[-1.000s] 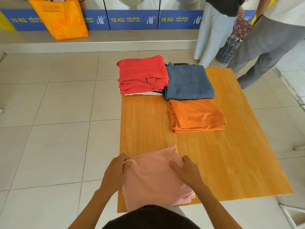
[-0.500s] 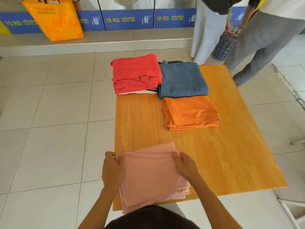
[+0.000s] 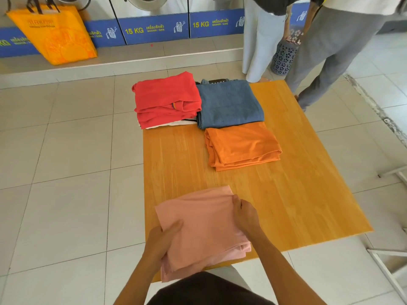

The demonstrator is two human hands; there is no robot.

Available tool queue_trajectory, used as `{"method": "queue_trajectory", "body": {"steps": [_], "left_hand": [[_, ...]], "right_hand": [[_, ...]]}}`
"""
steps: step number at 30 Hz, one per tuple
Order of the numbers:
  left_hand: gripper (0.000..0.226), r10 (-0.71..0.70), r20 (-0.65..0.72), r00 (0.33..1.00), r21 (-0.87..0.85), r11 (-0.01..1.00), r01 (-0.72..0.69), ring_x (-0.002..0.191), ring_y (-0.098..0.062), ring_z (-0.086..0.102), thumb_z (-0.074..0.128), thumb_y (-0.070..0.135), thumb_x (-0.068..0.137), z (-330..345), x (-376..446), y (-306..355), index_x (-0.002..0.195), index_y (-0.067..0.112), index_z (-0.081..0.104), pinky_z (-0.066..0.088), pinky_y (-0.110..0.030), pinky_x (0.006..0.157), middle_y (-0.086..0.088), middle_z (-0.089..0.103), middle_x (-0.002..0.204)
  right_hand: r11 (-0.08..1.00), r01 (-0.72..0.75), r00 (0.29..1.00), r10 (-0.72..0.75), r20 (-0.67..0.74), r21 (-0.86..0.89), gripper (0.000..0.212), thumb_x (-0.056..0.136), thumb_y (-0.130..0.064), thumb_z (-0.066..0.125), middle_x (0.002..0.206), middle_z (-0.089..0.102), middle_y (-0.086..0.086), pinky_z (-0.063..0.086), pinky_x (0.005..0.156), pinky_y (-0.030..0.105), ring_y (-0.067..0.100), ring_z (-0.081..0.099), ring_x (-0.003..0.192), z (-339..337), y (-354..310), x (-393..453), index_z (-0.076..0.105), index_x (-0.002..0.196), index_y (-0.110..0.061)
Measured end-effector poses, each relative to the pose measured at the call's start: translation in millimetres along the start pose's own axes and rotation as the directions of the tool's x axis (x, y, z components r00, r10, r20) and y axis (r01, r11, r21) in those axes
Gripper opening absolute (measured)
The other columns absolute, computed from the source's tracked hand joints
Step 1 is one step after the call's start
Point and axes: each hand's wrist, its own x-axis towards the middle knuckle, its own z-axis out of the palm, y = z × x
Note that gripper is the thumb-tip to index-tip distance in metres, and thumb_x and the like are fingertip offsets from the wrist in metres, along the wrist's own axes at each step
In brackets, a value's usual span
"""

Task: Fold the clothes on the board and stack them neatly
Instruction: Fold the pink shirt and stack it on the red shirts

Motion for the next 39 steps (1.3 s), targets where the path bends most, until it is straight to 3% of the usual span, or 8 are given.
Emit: {"method": "queue_trajectory", "body": {"steps": [7, 12, 16, 20, 24, 28, 33, 39], "left_hand": [[0.072, 0.069, -0.044, 0.997, 0.027, 0.997, -0.068, 0.107, -0.027, 0.058, 0.056, 0.068, 0.083, 4, 6, 1, 0.139, 0.025, 0.044, 0.050, -0.046, 0.093, -0.001, 0.059, 0.122], [0.066, 0.121, -0.039, 0.992, 0.119, 0.986, -0.115, 0.109, -0.026, 0.058, 0.048, 0.066, 0.089, 2, 11, 6, 0.140, 0.026, 0.043, 0.049, -0.043, 0.092, -0.002, 0.059, 0.127], [0.061, 0.101, 0.012, 0.995, 0.113, 0.988, -0.102, 0.097, -0.018, 0.058, 0.050, 0.062, 0.091, -3, 19, 11, 0.138, 0.023, 0.045, 0.049, -0.035, 0.082, 0.004, 0.059, 0.114], [0.060, 0.060, 0.045, 0.997, 0.140, 0.988, -0.066, 0.095, -0.017, 0.057, 0.052, 0.060, 0.090, -9, 24, 18, 0.136, 0.022, 0.046, 0.048, -0.033, 0.081, 0.005, 0.057, 0.110], [0.062, 0.045, 0.035, 0.998, 0.176, 0.983, -0.051, 0.099, -0.020, 0.057, 0.052, 0.062, 0.090, -13, 27, 21, 0.137, 0.022, 0.046, 0.048, -0.036, 0.085, 0.004, 0.057, 0.114], [0.068, 0.038, 0.005, 0.999, 0.212, 0.977, -0.038, 0.109, -0.027, 0.060, 0.050, 0.067, 0.088, -13, 32, 17, 0.138, 0.022, 0.046, 0.050, -0.044, 0.095, -0.003, 0.060, 0.125], [0.070, 0.094, -0.031, 0.995, 0.216, 0.973, -0.085, 0.116, -0.030, 0.059, 0.049, 0.069, 0.086, -14, 37, 24, 0.136, 0.020, 0.051, 0.046, -0.044, 0.100, -0.006, 0.060, 0.132], [0.062, 0.236, -0.161, 0.958, 0.229, 0.954, -0.196, 0.098, -0.027, 0.064, 0.037, 0.068, 0.090, -35, 55, 66, 0.120, 0.018, 0.059, 0.053, -0.045, 0.089, -0.005, 0.068, 0.110]], "right_hand": [[0.998, -0.043, 0.999, 0.042, -0.033, -0.042, 0.051, 0.099, -0.057, 0.038, 0.064, 0.055, -0.002, 0.040, 0.055, 0.031, 0.015, 0.052, 0.060, -7, -1, -1, 0.047, 0.066, -0.019], [0.985, 0.098, 0.985, -0.116, -0.127, -0.144, 0.015, 0.092, -0.034, 0.058, 0.107, 0.058, 0.002, 0.049, 0.072, 0.034, 0.024, 0.059, 0.095, -6, -22, -9, 0.053, 0.106, -0.030], [0.857, 0.403, 0.912, -0.406, 0.060, -0.322, 0.033, 0.090, -0.016, 0.058, 0.156, 0.021, 0.003, 0.034, 0.109, 0.048, 0.026, 0.023, 0.140, 9, -36, -12, 0.068, 0.105, -0.043], [0.871, 0.343, 0.937, -0.344, 0.063, -0.352, 0.042, 0.097, -0.036, 0.050, 0.164, 0.004, 0.001, 0.024, 0.114, 0.055, 0.030, 0.016, 0.145, 18, -31, -7, 0.048, 0.138, -0.046], [0.959, 0.096, 0.984, -0.131, -0.117, -0.268, 0.061, 0.092, -0.050, 0.056, 0.142, 0.042, 0.007, 0.049, 0.093, 0.048, 0.030, 0.049, 0.119, 1, -18, 5, 0.031, 0.144, -0.029], [0.967, -0.035, 0.999, 0.039, 0.008, -0.252, 0.049, 0.088, -0.070, 0.045, 0.090, 0.063, -0.007, 0.057, 0.068, 0.040, 0.016, 0.064, 0.077, -4, -2, 1, 0.047, 0.104, -0.024], [0.992, 0.032, 0.996, -0.021, 0.087, -0.122, 0.038, 0.098, -0.058, 0.042, 0.082, 0.060, -0.006, 0.040, 0.052, 0.022, 0.007, 0.058, 0.070, 12, -14, -7, 0.045, 0.096, -0.021], [0.985, 0.173, 0.985, -0.174, 0.018, 0.024, 0.034, 0.101, -0.050, 0.044, 0.076, 0.059, 0.000, 0.040, 0.051, 0.034, 0.018, 0.058, 0.065, 16, -70, 12, 0.041, 0.091, -0.017]]}}
